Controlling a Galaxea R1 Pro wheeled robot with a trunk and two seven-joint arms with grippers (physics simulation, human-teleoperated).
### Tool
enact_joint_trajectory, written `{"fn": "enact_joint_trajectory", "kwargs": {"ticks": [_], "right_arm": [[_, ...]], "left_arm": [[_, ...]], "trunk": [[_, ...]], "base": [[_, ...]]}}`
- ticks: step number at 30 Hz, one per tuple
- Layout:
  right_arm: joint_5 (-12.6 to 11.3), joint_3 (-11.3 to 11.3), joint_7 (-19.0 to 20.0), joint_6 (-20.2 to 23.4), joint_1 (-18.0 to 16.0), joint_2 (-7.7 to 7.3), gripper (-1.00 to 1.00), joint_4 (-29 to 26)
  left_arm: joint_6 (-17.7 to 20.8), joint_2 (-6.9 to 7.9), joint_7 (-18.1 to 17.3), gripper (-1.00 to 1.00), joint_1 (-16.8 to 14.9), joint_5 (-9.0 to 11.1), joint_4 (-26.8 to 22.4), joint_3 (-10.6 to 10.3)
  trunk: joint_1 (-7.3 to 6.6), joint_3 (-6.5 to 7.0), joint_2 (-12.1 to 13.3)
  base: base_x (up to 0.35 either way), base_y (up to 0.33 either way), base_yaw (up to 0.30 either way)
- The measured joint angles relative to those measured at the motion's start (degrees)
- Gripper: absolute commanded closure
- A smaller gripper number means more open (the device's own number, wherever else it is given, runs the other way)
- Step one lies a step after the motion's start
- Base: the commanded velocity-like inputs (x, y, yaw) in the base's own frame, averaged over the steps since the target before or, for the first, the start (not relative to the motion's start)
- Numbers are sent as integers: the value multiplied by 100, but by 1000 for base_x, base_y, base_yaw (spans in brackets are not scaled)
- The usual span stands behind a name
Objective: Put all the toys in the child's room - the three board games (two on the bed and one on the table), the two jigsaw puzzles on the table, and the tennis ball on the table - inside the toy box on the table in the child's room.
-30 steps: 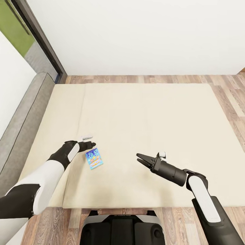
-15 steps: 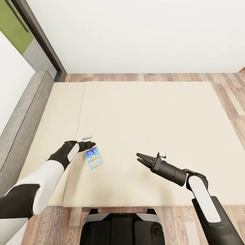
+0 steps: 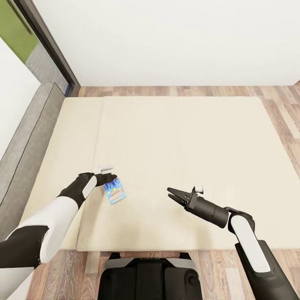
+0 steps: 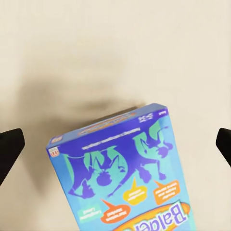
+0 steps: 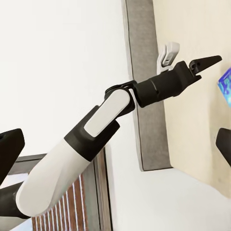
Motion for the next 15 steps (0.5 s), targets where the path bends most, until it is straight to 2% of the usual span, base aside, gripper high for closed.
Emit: {"fn": "enact_joint_trajectory", "kwargs": {"ticks": [15], "right_arm": [[0,0,-1,0,0,1,-100,0]], "left_arm": [[8,-1,-51,-100,17,18,9,0]], "trunk": [[0,-126,0]], "base": [[0,0,0]]}}
